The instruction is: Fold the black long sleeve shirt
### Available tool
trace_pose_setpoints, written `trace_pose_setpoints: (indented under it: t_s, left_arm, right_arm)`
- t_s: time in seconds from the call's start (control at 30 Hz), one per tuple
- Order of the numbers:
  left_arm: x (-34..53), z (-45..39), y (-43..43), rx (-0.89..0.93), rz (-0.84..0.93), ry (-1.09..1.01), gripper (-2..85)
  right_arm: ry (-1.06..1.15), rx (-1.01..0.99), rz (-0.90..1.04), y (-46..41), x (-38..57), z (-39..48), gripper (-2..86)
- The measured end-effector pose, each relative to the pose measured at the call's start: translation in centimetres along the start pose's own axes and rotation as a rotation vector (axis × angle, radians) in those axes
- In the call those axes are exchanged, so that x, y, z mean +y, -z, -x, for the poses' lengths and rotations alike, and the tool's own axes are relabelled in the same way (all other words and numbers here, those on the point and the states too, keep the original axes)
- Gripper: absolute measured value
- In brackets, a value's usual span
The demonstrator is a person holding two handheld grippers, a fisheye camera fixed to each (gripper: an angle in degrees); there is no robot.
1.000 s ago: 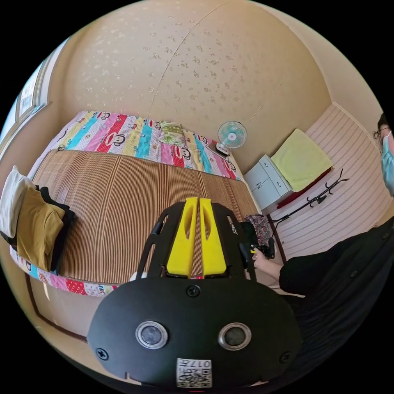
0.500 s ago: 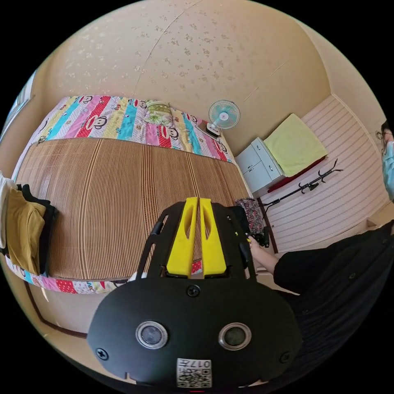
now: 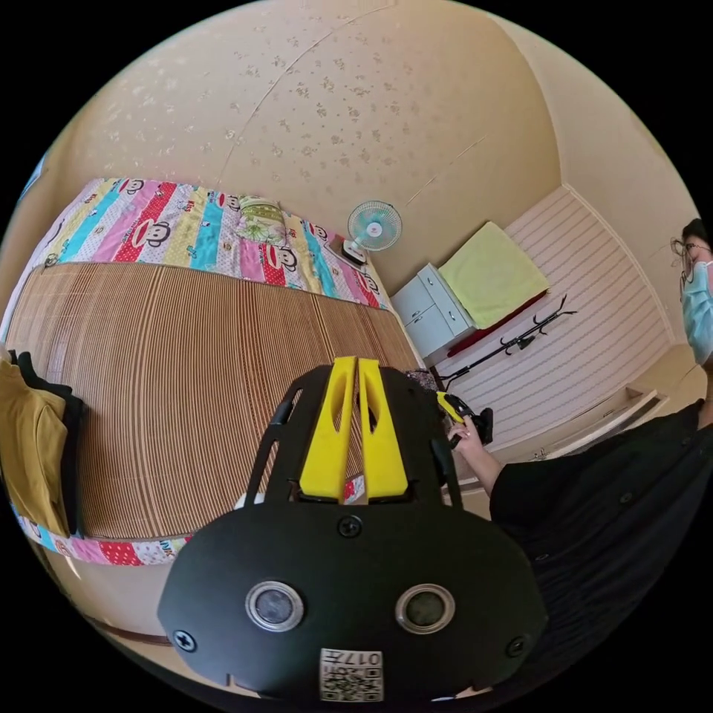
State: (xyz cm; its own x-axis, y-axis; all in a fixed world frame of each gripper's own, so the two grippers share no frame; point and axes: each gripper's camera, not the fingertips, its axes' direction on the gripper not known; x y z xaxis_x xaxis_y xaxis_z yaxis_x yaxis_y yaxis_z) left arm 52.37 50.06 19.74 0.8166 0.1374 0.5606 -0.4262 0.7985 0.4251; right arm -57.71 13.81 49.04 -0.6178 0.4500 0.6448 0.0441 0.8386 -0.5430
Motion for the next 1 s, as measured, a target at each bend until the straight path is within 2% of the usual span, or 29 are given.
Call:
trace_pose_setpoints:
  t_s: [0.13, 0.37, 0.47, 0.53, 0.6, 0.7, 1.0]
  left_arm:
    - [-0.3, 1.6, 2.1, 0.047, -0.021, -0.018, -0.8]
    - [-2.4, 2.1, 5.2, 0.145, -0.097, -0.145, 3.9]
    - [-3.1, 2.1, 6.1, 0.194, -0.156, -0.174, 4.8]
    - [-3.5, 2.0, 6.1, 0.23, -0.167, -0.188, 5.2]
    - [-4.2, 1.7, 6.0, 0.27, -0.167, -0.218, 6.3]
    - [-5.2, 1.3, 5.7, 0.288, -0.154, -0.258, 7.7]
    - [-9.0, 0.0, 0.3, 0.51, 0.041, -0.282, 12.8]
  right_arm:
    - [0.248, -0.282, -0.075, 3.4, 0.4, 10.0, 0.3]
    - [0.666, -0.702, -0.027, 5.6, 2.7, 27.6, 0.3]
    - [0.863, -0.885, -0.021, 6.4, 4.3, 32.5, 0.3]
    - [0.886, -0.874, -0.043, 6.5, 4.5, 33.8, 0.3]
    - [0.844, -0.917, -0.03, 6.0, 4.1, 34.5, 0.3]
    - [0.893, -1.012, 0.033, 4.6, 5.1, 36.5, 0.3]
    - [0.922, -1.457, 0.21, -0.5, 7.5, 40.7, 0.3]
